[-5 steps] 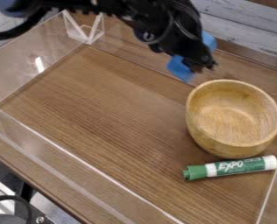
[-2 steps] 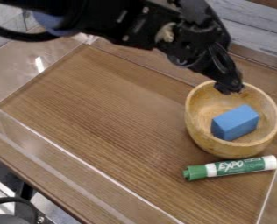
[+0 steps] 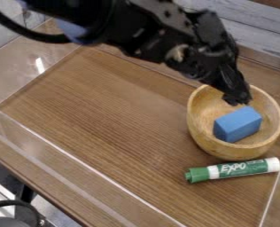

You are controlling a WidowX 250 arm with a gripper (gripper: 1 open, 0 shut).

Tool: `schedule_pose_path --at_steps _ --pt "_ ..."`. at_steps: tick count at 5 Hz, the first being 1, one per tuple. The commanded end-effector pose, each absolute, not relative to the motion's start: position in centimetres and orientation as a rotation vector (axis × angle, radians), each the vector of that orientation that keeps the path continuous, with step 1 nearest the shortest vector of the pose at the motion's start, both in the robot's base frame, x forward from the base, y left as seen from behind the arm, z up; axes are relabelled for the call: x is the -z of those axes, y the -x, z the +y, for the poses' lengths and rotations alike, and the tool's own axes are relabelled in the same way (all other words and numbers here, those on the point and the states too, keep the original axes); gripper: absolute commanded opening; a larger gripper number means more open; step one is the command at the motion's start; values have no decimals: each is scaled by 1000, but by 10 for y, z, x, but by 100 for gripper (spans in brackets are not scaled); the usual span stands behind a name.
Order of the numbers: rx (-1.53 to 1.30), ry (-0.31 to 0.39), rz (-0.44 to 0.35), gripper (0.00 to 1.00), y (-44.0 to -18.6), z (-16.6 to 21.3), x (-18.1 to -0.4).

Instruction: Put the blue block in the brown bowl

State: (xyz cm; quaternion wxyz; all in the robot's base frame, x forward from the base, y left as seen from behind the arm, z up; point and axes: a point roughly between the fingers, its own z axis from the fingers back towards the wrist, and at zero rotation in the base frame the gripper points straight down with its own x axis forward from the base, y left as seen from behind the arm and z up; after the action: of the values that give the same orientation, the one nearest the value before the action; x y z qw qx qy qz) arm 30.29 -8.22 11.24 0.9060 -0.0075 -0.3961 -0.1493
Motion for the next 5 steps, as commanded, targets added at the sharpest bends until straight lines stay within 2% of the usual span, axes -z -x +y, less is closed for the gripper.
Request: schedule_pose_path --at_steps 1,5 --pt "318 27 -877 100 -318 -93 -121" --pt "321 14 -871 100 -342 -116 -91"
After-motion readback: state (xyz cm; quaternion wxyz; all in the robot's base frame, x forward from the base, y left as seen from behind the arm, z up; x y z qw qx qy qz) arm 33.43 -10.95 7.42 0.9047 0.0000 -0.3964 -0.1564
